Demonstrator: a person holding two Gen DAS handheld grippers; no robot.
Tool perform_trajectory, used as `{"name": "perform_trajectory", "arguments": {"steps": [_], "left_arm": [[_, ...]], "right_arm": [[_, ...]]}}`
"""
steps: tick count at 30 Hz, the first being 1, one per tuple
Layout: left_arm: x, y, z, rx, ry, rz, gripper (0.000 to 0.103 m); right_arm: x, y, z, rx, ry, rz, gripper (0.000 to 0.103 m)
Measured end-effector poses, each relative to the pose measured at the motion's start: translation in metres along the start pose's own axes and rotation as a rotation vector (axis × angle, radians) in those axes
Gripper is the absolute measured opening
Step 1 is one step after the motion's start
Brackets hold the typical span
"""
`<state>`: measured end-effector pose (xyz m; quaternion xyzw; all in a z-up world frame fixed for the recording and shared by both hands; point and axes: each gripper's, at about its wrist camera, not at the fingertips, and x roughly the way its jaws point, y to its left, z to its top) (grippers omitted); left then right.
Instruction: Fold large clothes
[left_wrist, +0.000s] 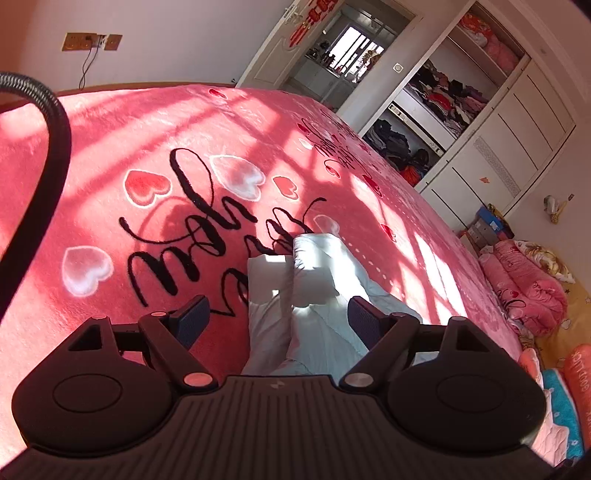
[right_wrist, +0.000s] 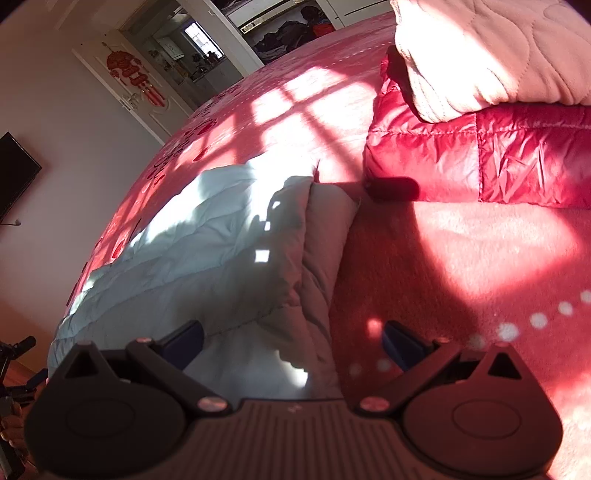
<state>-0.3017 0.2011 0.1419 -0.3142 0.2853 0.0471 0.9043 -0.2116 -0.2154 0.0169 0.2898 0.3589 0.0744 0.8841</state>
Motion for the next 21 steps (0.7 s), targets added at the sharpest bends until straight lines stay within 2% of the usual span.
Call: {"name": "perform_trajectory", "arguments": {"steps": [7, 14, 21], "left_arm": [[0.032, 0.02, 0.002, -0.16, 0.101, -0.14, 0.1], [0.07, 0.036, -0.002, -0.217, 0.204, -0.22, 0.1], [0.078, 0.039, -0.006, -0.28, 0.235, -0.301, 0.101]], "right_arm": [[0.007, -0.002, 0.002, -0.002, -0.019, 0.021, 0.103], [0.02, -0.008, 0.01, 0.053, -0.015, 0.115, 0.103], [0.031, -0.023, 0.02, 0.184, -0.008, 0.23, 0.103]]}}
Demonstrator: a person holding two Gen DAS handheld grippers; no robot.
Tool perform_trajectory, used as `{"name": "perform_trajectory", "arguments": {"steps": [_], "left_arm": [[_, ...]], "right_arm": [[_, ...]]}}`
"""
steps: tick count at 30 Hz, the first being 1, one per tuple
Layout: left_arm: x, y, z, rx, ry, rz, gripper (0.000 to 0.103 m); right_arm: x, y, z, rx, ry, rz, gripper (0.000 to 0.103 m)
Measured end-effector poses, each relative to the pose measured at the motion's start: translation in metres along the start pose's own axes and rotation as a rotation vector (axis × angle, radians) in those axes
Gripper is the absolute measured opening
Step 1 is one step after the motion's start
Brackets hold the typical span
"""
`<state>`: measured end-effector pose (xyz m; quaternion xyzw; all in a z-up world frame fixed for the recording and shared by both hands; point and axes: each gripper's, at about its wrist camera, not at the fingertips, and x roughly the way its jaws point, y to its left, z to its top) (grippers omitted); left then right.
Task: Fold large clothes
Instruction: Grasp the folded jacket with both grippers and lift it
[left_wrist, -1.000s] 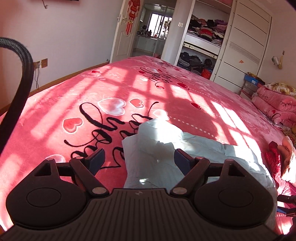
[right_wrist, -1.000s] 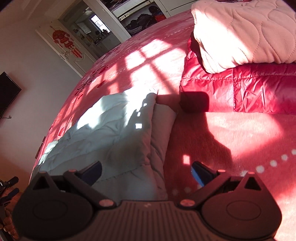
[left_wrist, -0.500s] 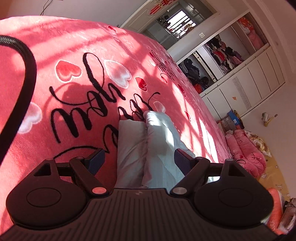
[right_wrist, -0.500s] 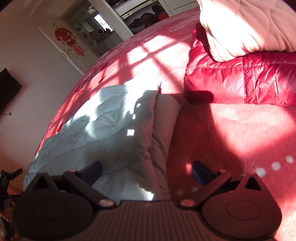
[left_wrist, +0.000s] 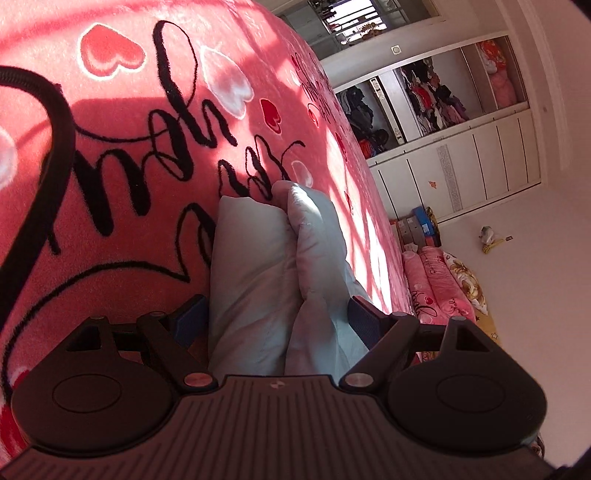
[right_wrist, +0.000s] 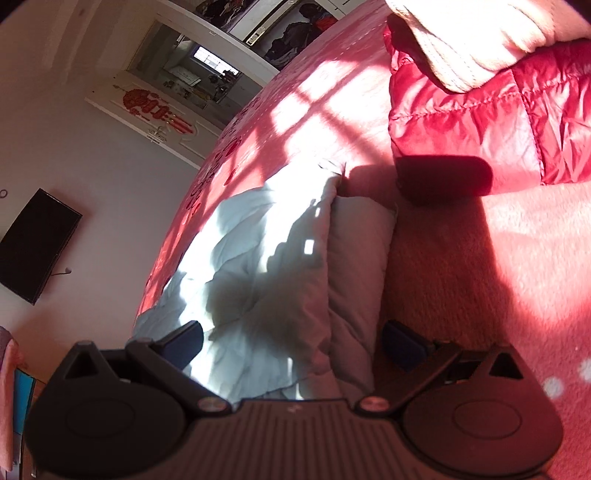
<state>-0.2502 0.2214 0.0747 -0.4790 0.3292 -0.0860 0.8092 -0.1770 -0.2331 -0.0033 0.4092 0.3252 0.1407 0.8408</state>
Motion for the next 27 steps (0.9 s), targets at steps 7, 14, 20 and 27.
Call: {"name": "perform_trajectory", "arguments": {"steps": [7, 14, 20, 27], "left_arm": [[0.006, -0.001, -0.003, 0.003, 0.031, -0.046, 0.102], [0.014, -0.007, -0.008, 0.044, 0.057, -0.049, 0.103], [0.015, -0.013, -0.016, 0.093, 0.044, -0.016, 0.103], [0.022, -0.022, -0.023, 0.148, 0.014, 0.041, 0.095]], "right_arm": [[0.013, -0.003, 0.011, 0.053, 0.015, 0.076, 0.103], [0.038, 0.014, 0.016, -0.013, 0.079, 0.112, 0.103], [0.041, 0.018, 0.008, -0.026, 0.045, 0.121, 0.1], [0.04, 0.027, -0.002, -0.08, 0.015, 0.018, 0.085]]}}
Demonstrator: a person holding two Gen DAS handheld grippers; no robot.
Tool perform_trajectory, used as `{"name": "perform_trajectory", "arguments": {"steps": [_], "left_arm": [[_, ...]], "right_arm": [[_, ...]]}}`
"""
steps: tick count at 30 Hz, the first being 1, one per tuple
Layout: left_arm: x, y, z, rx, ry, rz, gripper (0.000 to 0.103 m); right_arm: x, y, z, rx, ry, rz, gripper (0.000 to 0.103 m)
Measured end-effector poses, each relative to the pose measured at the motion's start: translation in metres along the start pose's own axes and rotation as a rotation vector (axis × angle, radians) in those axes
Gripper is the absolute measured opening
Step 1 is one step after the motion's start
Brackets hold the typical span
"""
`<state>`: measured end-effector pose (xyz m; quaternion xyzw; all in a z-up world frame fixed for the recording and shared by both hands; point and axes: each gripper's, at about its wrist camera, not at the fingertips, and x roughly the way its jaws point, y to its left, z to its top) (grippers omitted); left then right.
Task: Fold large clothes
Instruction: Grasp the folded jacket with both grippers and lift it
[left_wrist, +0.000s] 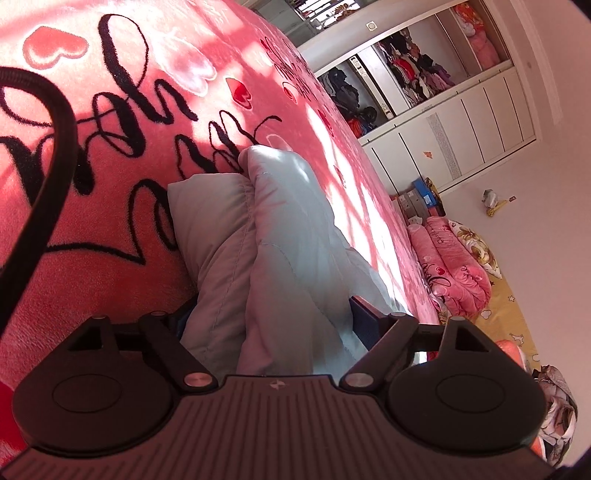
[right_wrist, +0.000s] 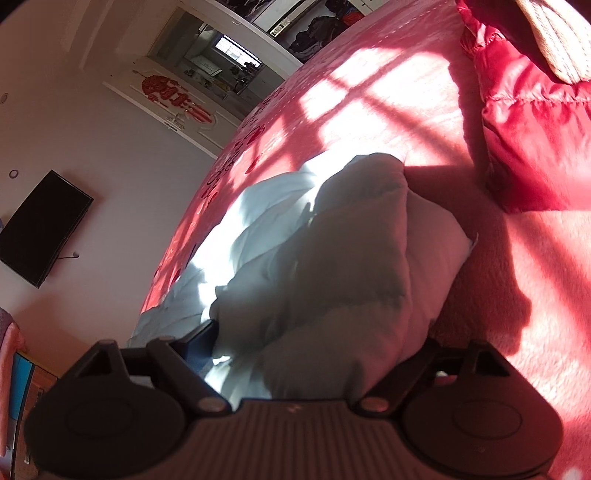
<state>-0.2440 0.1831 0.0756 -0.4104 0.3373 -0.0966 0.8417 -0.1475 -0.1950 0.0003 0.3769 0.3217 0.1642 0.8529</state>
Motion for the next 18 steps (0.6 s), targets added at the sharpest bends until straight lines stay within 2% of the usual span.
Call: {"name": "perform_trajectory", "arguments": {"steps": [2, 3, 5, 8, 11, 18], "left_arm": [[0.003, -0.003, -0.001, 0.016, -0.006, 0.02, 0.078], [0.006, -0.004, -0.001, 0.023, -0.008, 0.028, 0.075], [0.009, -0.007, -0.002, 0.044, -0.01, 0.046, 0.062], [0.008, -0.009, -0.003, 0.079, -0.014, 0.065, 0.048], [0.009, -0.01, -0.002, 0.103, -0.029, 0.083, 0.042], [0.009, -0.015, -0.007, 0.179, -0.076, 0.162, 0.037]], "right_arm": [[0.002, 0.003, -0.001, -0.013, 0.0, -0.028, 0.083], [0.002, 0.005, -0.001, -0.019, 0.001, -0.037, 0.081], [0.004, 0.008, 0.0, -0.032, 0.005, -0.064, 0.078], [0.005, 0.01, -0.001, -0.027, 0.004, -0.092, 0.074], [0.007, 0.015, -0.001, -0.044, 0.011, -0.128, 0.072], [0.015, 0.033, -0.003, -0.136, 0.028, -0.222, 0.07]]}}
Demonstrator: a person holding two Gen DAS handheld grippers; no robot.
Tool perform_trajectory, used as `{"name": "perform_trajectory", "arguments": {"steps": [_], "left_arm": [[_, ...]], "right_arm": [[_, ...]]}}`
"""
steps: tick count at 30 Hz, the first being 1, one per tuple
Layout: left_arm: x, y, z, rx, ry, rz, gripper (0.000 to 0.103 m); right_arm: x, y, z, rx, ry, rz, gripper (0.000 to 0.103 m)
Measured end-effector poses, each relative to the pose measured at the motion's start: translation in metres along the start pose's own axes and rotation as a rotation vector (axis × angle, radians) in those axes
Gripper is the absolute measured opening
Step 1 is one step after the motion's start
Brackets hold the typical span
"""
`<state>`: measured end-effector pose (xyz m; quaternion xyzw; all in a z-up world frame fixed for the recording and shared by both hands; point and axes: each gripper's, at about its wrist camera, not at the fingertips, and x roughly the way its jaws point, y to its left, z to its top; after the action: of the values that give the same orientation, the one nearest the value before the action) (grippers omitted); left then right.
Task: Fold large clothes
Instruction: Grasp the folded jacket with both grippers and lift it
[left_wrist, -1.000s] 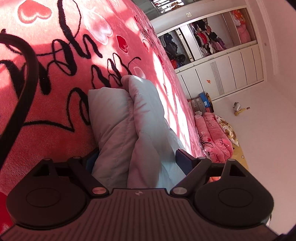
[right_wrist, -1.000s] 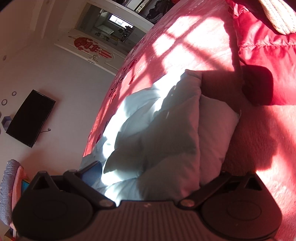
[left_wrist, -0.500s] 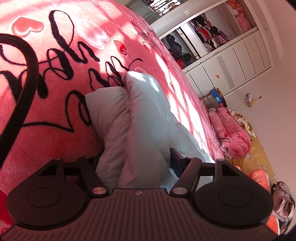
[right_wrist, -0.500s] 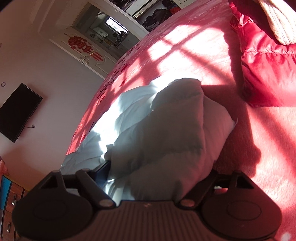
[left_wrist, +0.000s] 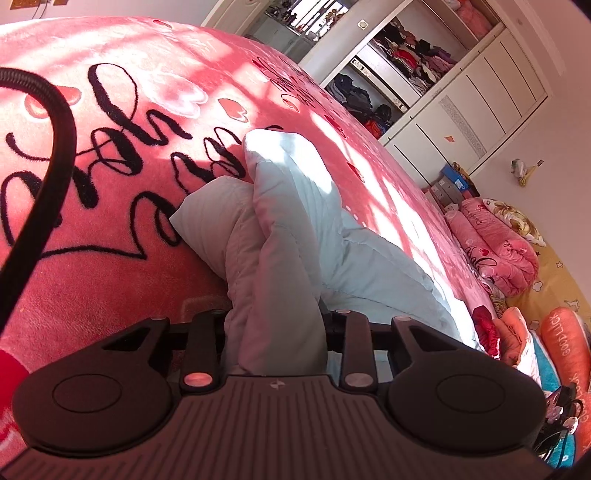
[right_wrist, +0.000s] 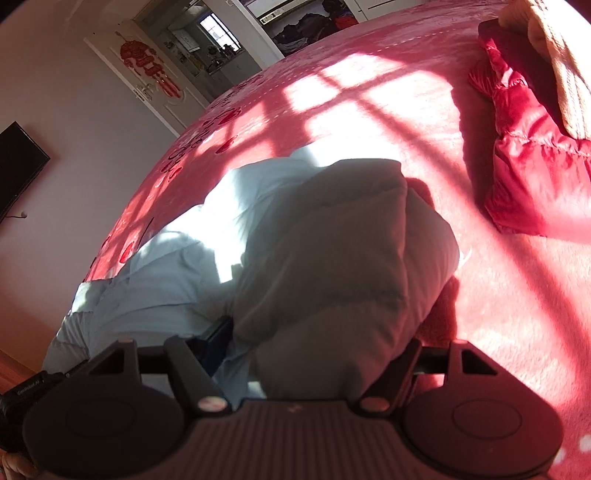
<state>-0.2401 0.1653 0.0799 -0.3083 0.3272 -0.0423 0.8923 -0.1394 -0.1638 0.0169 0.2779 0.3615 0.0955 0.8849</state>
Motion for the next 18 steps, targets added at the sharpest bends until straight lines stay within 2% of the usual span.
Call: {"name": "perform_trajectory", "arguments": {"steps": [10, 18], "left_arm": [[-0.001, -0.007, -0.003, 0.077, -0.053, 0.09, 0.027], [0.002, -0.016, -0.001, 0.096, -0.085, 0.15, 0.02]], "right_arm": [[-0.007, 0.015, -0.003, -0.112, -0.04, -0.032, 0.048], [-0.013, 0.027, 0.001, -0.209, -0.076, -0.05, 0.038]]}}
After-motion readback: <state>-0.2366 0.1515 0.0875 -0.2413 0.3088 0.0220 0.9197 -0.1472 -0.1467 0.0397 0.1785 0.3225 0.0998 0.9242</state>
